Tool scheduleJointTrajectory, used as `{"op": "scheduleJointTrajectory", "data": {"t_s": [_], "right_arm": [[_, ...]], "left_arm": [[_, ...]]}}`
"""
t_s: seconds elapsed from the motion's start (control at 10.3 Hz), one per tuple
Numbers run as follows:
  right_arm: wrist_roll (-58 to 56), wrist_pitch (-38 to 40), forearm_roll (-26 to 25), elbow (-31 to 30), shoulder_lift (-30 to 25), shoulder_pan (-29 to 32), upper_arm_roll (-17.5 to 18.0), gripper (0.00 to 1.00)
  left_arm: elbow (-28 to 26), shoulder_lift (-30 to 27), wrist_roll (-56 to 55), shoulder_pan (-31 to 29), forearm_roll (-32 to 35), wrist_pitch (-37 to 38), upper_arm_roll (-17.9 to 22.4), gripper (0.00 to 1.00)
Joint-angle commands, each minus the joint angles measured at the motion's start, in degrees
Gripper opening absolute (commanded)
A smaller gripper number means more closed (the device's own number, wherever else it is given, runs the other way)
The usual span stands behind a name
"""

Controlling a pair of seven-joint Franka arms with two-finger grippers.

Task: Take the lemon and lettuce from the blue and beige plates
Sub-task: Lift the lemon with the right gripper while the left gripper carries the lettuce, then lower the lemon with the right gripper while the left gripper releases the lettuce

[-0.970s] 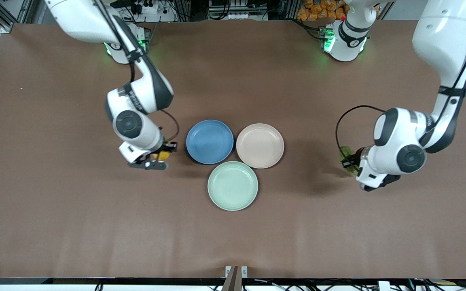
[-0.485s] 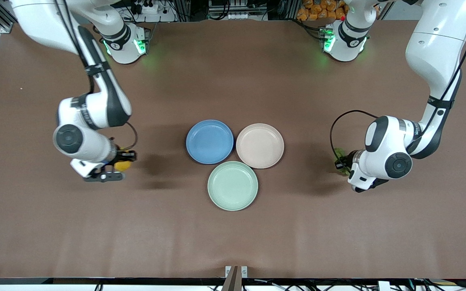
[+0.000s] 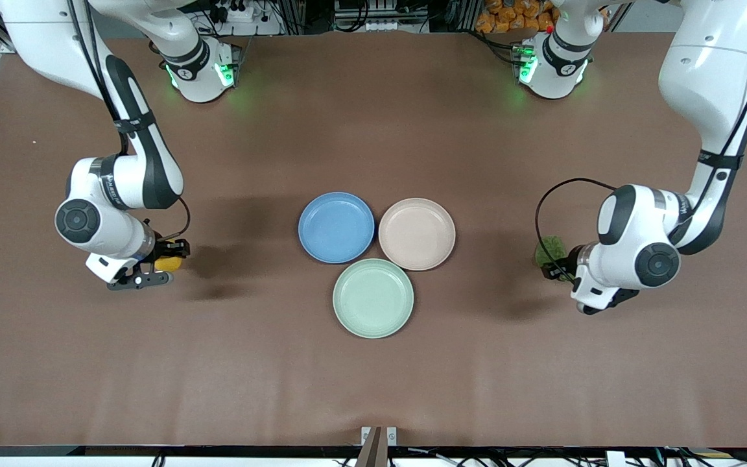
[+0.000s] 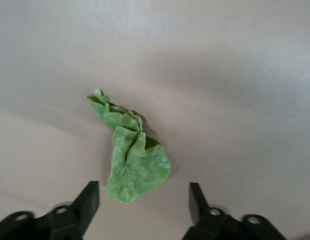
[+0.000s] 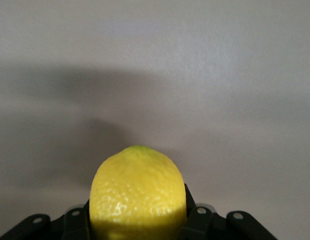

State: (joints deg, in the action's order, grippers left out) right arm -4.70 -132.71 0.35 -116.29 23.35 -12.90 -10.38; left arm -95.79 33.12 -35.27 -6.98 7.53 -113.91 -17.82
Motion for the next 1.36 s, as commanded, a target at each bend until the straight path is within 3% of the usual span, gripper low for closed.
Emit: {"op": "scheduleJointTrajectory", "data": {"t_s": [0.0, 0.29, 0.68, 0.97, 1.16, 1.26], "right_arm": [[-0.7, -1.5, -0.1, -3.2, -1.8, 2.1, 0.5, 0.51], [-0.7, -8.7, 0.2, -7.4, -1.0, 2.6, 0.5, 0.52], [-0.7, -12.1, 0.2, -7.5, 1.3, 3.1, 0.5, 0.54], [-0.7, -13.0, 0.2, -7.5, 2.1, 3.1, 0.5, 0.60], [-0.5, -13.0, 0.3, -7.1, 2.3, 3.1, 0.5, 1.00], [-0.4, -12.5, 0.3, -6.8, 2.1, 2.9, 0.5, 1.00]], "left_arm": [[1.9, -4.6, 0.6, -0.1, 0.1, 4.7, 0.2, 1.00], [5.1, -10.8, 0.9, 0.0, 0.1, 10.2, 0.1, 1.00], [5.0, -20.7, 4.0, 0.0, 0.0, 15.1, -0.3, 1.00], [4.9, -25.2, 12.7, -1.2, -0.8, 16.6, 0.0, 1.00], [4.8, -26.4, 16.0, -1.6, -0.9, 17.4, -0.1, 1.00], [4.8, -26.9, 18.4, -1.6, -0.9, 17.6, 0.0, 1.00]]}}
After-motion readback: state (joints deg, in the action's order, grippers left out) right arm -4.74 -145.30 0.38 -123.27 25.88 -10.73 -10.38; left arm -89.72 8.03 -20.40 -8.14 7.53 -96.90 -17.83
